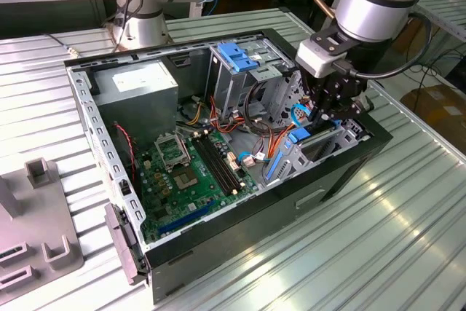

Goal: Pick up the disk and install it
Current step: 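Insert the second disk wire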

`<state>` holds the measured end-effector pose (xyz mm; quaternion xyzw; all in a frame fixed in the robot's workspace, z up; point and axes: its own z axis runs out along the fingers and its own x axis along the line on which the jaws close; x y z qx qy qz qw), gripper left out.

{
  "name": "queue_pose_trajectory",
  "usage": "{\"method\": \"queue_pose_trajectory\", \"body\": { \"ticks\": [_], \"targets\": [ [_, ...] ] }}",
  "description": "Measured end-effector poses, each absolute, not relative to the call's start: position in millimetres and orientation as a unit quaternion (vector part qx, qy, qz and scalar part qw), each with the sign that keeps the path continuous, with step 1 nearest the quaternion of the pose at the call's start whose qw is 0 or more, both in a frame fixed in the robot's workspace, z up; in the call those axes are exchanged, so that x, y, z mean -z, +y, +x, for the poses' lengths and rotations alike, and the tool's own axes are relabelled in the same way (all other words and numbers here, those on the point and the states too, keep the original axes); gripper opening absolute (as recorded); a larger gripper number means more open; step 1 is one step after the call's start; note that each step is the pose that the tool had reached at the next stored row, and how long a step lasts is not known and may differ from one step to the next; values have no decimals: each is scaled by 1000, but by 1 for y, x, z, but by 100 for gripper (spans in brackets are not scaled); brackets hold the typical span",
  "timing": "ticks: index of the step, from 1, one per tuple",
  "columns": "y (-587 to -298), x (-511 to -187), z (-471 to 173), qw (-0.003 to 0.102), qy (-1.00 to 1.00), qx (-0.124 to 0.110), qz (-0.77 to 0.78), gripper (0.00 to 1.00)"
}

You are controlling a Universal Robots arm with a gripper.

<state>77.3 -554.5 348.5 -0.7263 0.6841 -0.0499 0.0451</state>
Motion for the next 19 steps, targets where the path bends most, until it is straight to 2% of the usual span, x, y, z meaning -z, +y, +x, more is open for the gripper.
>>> {"method": "queue_pose_trajectory", "body": {
  "ticks": [19],
  "targets": [
    [-554, -341, 77, 47, 684, 48, -726, 17]
  ]
}}
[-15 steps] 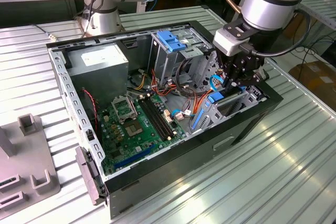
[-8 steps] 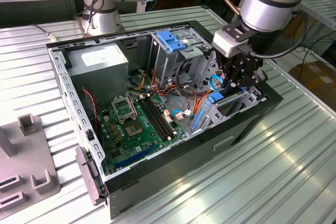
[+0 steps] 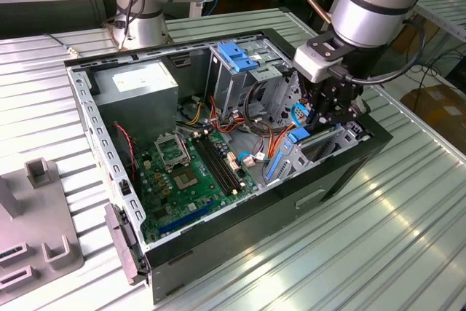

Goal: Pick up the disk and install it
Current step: 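Insert the second disk wire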

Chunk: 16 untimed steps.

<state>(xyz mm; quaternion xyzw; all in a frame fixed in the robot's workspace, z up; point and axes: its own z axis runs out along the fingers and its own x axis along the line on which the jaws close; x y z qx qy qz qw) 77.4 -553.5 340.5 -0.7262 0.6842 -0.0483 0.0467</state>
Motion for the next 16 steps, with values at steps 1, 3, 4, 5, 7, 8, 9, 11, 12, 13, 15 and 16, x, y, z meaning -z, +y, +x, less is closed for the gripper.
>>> {"method": "queue_pose_trajectory", "body": {
  "ticks": [1, 3, 4, 5, 7, 8, 9, 11, 12, 13, 15, 16],
  "targets": [
    [-554, -341, 77, 47, 684, 48, -726, 17],
    [-554, -347, 77, 47, 684, 48, -726, 24],
    [-554, -350, 77, 46, 684, 49, -726, 24],
    [-554, -353, 77, 46, 684, 49, -726, 24],
    [-554, -357, 77, 46, 684, 49, -726, 24],
    [-554, -358, 77, 47, 684, 48, -726, 24],
    [-554, -358, 77, 47, 684, 48, -726, 24],
    [-554, -358, 77, 46, 684, 49, -726, 15],
    [-554, -358, 77, 46, 684, 49, -726, 15],
    [-554, -358, 77, 46, 684, 49, -726, 10],
    [-554, -358, 77, 46, 684, 49, -726, 10],
    [-554, -358, 77, 46, 684, 49, -726, 10]
  ]
}}
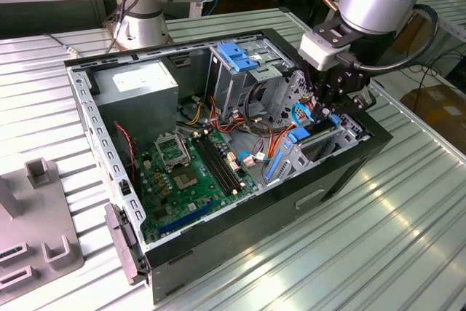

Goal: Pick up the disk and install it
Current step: 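Insert the second disk wire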

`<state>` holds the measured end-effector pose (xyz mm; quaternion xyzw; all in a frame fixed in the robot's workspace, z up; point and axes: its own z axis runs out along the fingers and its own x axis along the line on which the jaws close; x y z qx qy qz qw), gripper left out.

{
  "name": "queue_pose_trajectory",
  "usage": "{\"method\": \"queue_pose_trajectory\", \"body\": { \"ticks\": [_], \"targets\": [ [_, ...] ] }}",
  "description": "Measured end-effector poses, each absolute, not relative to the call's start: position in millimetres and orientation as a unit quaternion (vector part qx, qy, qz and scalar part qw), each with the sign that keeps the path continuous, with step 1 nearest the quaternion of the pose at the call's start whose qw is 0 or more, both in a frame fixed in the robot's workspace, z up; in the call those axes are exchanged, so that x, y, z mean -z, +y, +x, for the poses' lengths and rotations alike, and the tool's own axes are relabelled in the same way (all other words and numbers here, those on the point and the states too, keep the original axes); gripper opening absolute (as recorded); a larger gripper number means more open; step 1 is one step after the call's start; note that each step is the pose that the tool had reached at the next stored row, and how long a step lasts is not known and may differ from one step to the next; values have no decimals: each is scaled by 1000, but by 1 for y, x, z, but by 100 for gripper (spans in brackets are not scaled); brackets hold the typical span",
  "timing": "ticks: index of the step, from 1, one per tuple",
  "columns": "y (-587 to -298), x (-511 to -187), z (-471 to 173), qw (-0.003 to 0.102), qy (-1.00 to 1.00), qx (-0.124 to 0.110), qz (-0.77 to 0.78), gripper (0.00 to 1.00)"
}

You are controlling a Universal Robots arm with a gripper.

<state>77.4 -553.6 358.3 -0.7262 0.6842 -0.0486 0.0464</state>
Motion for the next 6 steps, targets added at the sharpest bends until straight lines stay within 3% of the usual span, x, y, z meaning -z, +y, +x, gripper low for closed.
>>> {"method": "queue_pose_trajectory", "body": {
  "ticks": [6],
  "targets": [
    [-554, -360, 77, 46, 684, 49, -726, 10]
  ]
}}
